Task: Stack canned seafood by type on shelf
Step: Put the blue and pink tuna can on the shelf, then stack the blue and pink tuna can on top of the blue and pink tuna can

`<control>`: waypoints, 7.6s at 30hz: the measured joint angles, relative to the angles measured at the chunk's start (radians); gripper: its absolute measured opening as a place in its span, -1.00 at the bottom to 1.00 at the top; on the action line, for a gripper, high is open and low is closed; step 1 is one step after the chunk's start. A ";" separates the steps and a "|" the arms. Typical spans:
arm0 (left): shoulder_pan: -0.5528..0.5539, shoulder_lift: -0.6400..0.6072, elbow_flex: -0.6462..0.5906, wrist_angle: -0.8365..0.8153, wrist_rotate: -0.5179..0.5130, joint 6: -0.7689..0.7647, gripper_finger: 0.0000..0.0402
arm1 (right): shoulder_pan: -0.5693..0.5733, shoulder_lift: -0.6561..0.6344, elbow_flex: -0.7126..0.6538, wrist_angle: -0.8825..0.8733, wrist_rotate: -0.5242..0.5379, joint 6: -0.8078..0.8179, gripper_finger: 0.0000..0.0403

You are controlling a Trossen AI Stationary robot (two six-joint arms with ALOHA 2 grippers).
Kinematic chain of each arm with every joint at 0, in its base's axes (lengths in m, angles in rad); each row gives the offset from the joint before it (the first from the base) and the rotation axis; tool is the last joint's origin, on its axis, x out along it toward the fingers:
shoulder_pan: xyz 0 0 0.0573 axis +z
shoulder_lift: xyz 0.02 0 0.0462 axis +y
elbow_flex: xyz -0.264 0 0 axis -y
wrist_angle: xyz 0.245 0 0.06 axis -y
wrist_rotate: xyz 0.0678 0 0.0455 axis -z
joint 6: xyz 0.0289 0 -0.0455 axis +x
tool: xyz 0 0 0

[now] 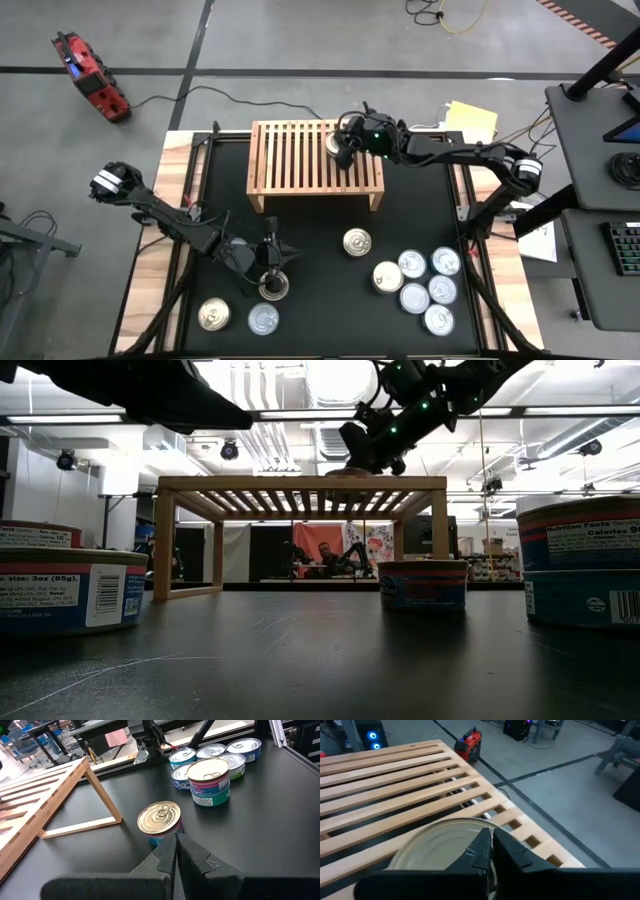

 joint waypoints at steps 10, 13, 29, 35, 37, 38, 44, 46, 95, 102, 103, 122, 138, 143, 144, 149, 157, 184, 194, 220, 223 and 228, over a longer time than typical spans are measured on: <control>0.000 0.003 0.000 0.000 0.000 0.000 -1.00 | -0.013 0.005 0.000 0.000 -0.008 -0.009 -0.94; 0.000 0.003 0.000 0.000 0.000 0.000 -1.00 | -0.017 0.005 0.004 0.001 -0.007 -0.028 -0.94; 0.000 0.003 0.000 0.000 -0.001 0.003 -1.00 | -0.032 -0.063 0.122 -0.218 -0.056 -0.071 -0.94; 0.000 0.003 0.000 -0.003 -0.002 0.003 -1.00 | -0.030 -0.140 0.127 -0.354 -0.380 -0.054 -0.94; 0.000 0.003 0.000 -0.004 -0.008 0.003 -1.00 | -0.026 -0.163 0.114 -0.378 -0.399 -0.035 -0.94; 0.000 0.003 0.000 -0.004 -0.008 0.003 -1.00 | -0.023 -0.171 0.108 -0.395 -0.398 -0.034 -0.94; 0.000 0.003 0.000 -0.009 -0.009 0.003 -1.00 | -0.010 -0.188 0.052 -0.453 -0.400 -0.053 -0.94; 0.001 0.003 0.000 -0.009 -0.010 0.004 -1.00 | -0.010 -0.180 0.025 -0.436 -0.401 -0.049 -0.94; 0.004 0.003 0.000 -0.007 -0.010 0.001 -1.00 | -0.026 -0.154 -0.055 -0.208 -0.293 0.019 -0.94; 0.004 0.003 0.000 0.004 -0.010 0.002 -1.00 | 0.053 -0.216 -0.055 -0.339 -0.366 0.048 -0.94; 0.004 0.003 0.000 0.007 -0.010 0.001 -1.00 | 0.071 -0.223 -0.056 -0.358 -0.366 0.048 -0.94; 0.002 0.002 0.001 -0.011 0.169 -0.241 -1.00 | 0.416 -0.261 -0.100 -0.470 -0.366 0.092 -0.94; -0.064 0.068 0.317 -0.874 0.345 -0.673 -1.00 | 0.521 -0.259 -0.284 -0.106 -0.362 0.287 -0.94; -0.107 0.086 0.356 -0.901 0.344 -0.662 -1.00 | 0.571 -0.259 -0.294 -0.059 -0.266 0.366 -0.94; -0.114 0.086 0.358 -0.901 0.345 -0.661 -1.00 | 0.583 -0.259 -0.294 -0.058 -0.239 0.379 -0.94; -0.152 0.096 0.357 -0.906 0.361 -0.661 -1.00 | 0.646 -0.258 -0.294 -0.057 -0.133 0.446 -0.94; -0.194 0.131 0.355 -0.918 0.363 -0.658 -1.00 | 0.724 -0.212 -0.294 -0.016 -0.023 0.562 -0.94; -0.209 0.311 0.356 -0.979 0.192 -0.522 -1.00 | 0.736 0.242 0.136 -0.172 -0.023 0.614 -0.94; -0.186 0.318 0.349 -0.951 0.037 -0.525 -1.00 | 0.736 0.236 0.132 -0.230 -0.023 0.626 -0.94; -0.141 0.280 0.389 -0.936 0.045 -0.470 -1.00 | 0.674 0.266 0.029 -0.083 -0.022 0.610 -0.94; -0.149 0.279 0.385 -0.961 0.130 -0.473 -1.00 | 0.676 0.266 0.006 -0.023 -0.022 0.615 -0.94; -0.160 0.288 0.380 -0.941 0.158 -0.480 -1.00 | 0.679 0.266 -0.035 0.074 -0.024 0.645 -0.94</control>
